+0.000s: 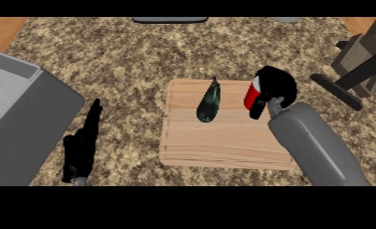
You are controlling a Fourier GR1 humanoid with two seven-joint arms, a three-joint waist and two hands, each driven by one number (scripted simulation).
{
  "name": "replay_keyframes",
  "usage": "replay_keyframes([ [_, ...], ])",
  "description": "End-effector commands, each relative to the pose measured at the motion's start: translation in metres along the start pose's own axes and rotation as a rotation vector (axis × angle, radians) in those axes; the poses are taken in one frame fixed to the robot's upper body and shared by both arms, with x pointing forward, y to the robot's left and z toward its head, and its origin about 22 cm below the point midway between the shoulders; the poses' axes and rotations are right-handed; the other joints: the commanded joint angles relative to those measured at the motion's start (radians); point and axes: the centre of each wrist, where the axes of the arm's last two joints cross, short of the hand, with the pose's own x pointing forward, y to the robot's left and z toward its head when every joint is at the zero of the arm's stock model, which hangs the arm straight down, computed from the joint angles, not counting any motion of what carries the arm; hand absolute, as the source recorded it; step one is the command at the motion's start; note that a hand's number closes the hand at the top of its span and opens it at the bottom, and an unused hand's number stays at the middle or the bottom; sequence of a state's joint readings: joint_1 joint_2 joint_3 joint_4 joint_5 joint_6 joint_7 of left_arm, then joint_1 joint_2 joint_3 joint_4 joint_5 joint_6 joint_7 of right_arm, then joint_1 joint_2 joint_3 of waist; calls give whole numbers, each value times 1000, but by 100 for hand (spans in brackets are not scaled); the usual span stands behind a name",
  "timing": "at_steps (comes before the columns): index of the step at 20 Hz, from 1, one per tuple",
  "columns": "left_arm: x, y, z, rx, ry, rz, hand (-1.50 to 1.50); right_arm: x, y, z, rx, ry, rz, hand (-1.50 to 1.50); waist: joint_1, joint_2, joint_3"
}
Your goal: Pick the can from the cutting board and place it in the tiered basket
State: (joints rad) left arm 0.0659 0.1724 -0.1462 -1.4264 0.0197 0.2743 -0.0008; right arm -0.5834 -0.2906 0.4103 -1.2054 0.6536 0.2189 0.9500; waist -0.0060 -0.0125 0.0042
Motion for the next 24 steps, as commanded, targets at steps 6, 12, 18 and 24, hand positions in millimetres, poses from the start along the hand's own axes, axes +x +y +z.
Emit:
replay_keyframes([
  [6, -34, 16, 28, 106, 138, 5, 0, -183, -144, 7, -173, 137, -114, 150, -130, -20, -5],
  [12, -25, 17, 27, 103, 106, 24, 0, -252, -244, 67, -361, 87, -406, 150, -108, -16, -5],
  [18, -24, 18, 21, 78, 95, 10, 0, -285, -326, 170, -626, 18, -570, 150, -91, -11, -7],
  [24, -21, 11, 18, 32, 94, 10, 0, -301, -361, 257, -734, 23, -453, 150, -41, 1, -5],
])
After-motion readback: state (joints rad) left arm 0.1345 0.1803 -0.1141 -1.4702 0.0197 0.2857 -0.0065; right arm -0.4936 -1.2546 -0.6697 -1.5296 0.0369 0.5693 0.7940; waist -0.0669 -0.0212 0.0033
